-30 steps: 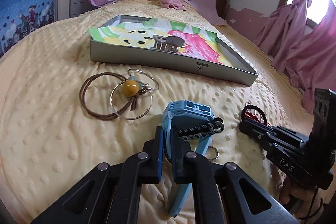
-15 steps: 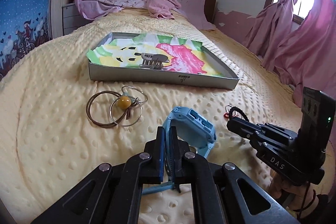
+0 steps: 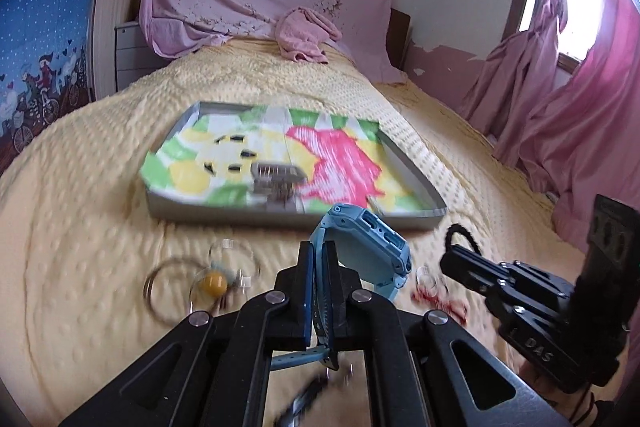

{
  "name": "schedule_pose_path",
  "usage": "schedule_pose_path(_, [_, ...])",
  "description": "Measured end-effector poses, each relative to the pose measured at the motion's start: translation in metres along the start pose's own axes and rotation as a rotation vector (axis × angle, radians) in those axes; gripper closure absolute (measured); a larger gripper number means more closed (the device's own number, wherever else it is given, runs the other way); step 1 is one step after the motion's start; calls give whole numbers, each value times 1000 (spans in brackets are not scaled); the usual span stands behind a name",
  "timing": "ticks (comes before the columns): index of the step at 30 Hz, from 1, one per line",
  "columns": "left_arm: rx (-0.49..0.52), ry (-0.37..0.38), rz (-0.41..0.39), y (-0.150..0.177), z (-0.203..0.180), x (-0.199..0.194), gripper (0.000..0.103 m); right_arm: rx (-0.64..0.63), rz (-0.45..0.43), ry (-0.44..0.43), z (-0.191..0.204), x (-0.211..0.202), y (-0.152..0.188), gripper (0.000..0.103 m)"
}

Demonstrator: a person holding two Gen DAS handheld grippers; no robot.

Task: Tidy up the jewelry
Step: 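Carry the watch and hair tie into the tray and open both tools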

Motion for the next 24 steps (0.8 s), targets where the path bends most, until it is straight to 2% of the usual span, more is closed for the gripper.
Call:
schedule_pose_path(3, [-32, -14, -23, -17, 7, 19, 98, -35, 3, 6, -10, 17, -22, 98])
schedule_pose_path(10, [-103, -143, -67, -48, 49, 63, 98, -7, 42, -18, -24, 85, -53, 98])
schedule_pose_path(17, [-146, -215, -36, -49, 88, 95, 98, 65, 128, -22, -25, 150, -34, 98])
schedule_pose_path(21, [-114, -253, -23, -42, 96, 103, 98, 67, 177, -11, -23, 167, -15, 98])
schedule_pose_path(24, [-120, -237, -15, -43, 96, 105, 98, 69, 201, 3, -24, 172, -8, 98])
Point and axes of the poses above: each gripper's, at about its wrist camera, not at the fingertips, and x roughly the way its jaws point, z to its left, y to its underside, the point moved 9 cm from there along x, roughly the way its jaws point, and after that the axes turned 8 degrees about -z, right-handed, at the moved point
